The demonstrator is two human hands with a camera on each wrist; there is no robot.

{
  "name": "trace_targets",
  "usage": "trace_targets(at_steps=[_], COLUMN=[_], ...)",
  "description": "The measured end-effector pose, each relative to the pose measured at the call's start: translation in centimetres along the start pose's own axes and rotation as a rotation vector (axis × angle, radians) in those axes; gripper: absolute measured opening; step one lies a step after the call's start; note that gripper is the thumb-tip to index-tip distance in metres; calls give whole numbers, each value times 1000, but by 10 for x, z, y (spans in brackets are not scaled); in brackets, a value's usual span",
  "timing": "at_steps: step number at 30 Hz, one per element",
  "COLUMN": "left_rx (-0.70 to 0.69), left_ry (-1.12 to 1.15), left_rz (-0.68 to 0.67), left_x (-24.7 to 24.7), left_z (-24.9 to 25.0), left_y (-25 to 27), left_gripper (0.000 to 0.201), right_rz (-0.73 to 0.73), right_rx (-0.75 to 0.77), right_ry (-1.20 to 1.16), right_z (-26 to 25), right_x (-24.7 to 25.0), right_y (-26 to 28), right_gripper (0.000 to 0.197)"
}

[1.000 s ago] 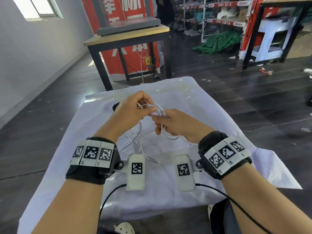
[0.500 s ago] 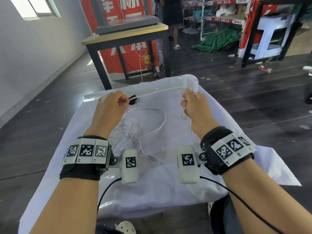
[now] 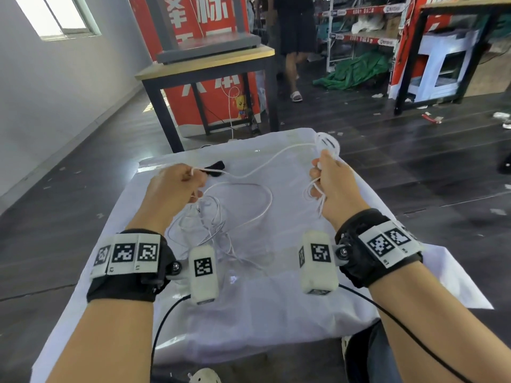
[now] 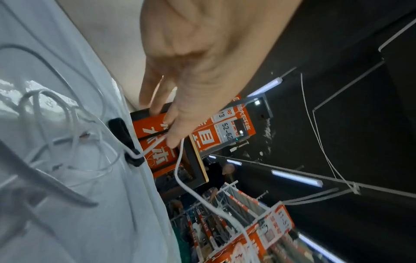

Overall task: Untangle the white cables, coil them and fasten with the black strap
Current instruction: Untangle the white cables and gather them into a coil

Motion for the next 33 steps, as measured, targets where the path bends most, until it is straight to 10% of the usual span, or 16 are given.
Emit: trace_targets(at_steps=[5, 15, 33], left_rx=[-246, -297, 161], left_ry=[-348, -256, 884], left_rz=[54, -132, -115], left_x=[-8, -43, -34], left_z=[41, 57, 39], left_y=[6, 16, 18], left_gripper=[70, 23, 9], right_rz=[-324, -552, -756], right_rx=[-4, 63, 8], right_ry=[271, 429, 429], right_z=[13, 20, 34], right_x=[-44, -75, -95], right_y=[22, 42, 65], right_gripper=[34, 32, 12])
Point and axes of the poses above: each hand's wrist, its own y-axis away from the middle knuckle, its own x-axis out of the back of the hand, z = x × y, the point moved 10 cm from there along -y, towards the middle knuckle, and after that the axes turned 1 degree about -x, right-handed, at the moved point
